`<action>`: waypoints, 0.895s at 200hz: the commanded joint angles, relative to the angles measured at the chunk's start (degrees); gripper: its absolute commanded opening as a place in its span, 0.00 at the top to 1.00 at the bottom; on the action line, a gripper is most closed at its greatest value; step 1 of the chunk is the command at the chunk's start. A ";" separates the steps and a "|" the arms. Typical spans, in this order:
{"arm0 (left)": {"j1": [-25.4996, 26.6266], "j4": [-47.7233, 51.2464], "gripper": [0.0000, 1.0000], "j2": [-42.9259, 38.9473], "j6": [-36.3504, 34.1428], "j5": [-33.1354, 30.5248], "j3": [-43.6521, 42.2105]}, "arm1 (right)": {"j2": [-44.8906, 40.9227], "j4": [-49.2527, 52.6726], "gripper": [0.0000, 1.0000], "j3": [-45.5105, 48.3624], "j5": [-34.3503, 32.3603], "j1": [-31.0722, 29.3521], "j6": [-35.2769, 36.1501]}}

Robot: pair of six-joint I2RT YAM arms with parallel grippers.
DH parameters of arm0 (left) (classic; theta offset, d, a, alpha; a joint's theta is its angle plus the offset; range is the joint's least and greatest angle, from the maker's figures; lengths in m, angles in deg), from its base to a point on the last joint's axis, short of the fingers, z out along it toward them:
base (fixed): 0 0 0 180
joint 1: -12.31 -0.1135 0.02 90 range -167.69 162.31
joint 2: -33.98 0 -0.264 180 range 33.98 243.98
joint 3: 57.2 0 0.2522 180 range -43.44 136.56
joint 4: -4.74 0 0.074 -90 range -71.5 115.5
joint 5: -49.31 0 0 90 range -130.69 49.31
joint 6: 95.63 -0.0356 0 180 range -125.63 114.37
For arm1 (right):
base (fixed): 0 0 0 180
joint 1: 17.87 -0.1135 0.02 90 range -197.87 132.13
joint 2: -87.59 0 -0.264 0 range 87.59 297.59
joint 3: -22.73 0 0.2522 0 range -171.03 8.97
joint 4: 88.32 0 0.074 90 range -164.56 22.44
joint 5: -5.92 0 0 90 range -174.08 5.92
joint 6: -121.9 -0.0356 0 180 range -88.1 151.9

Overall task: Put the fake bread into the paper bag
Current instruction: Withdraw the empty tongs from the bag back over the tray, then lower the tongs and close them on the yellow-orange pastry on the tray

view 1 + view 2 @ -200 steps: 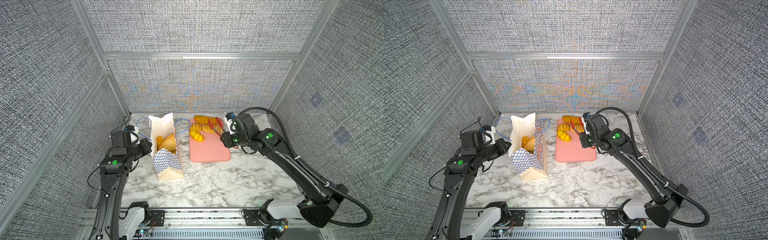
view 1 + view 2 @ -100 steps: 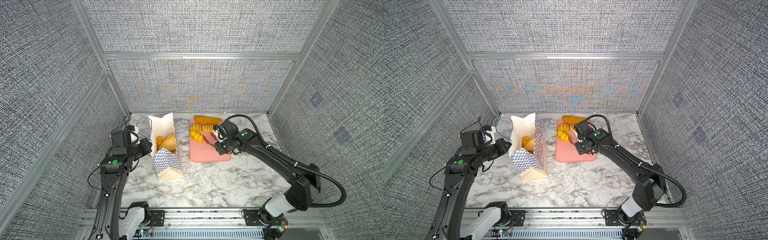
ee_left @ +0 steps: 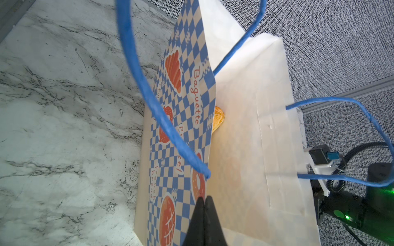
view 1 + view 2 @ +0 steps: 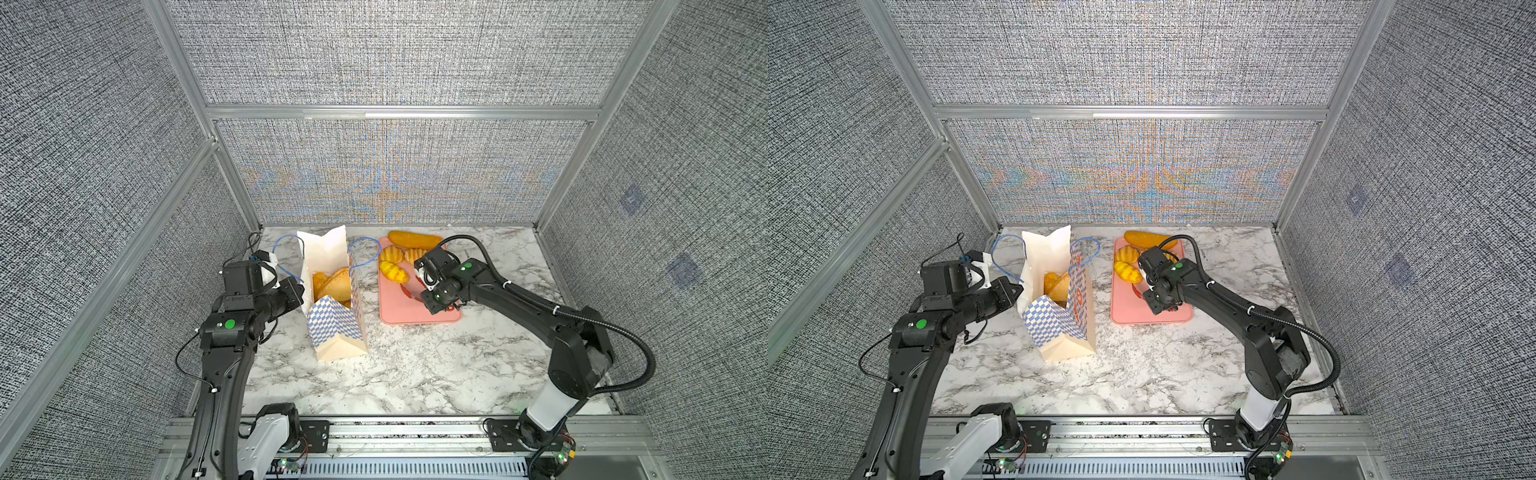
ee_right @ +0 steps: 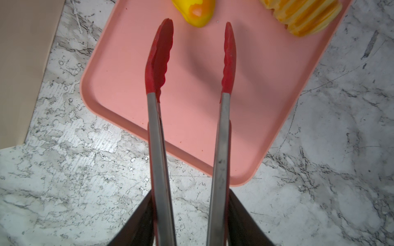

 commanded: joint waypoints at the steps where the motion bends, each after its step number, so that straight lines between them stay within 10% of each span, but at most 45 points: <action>1: -0.02 -0.43 0.98 -0.08 -0.33 -0.23 -0.42 | 1.09 -1.36 0.48 -1.26 -1.15 -0.04 1.03; 179: 0.04 -0.04 0.98 0.36 -0.59 -0.39 0.27 | 11.10 -2.45 0.45 -10.67 0.72 -0.06 6.27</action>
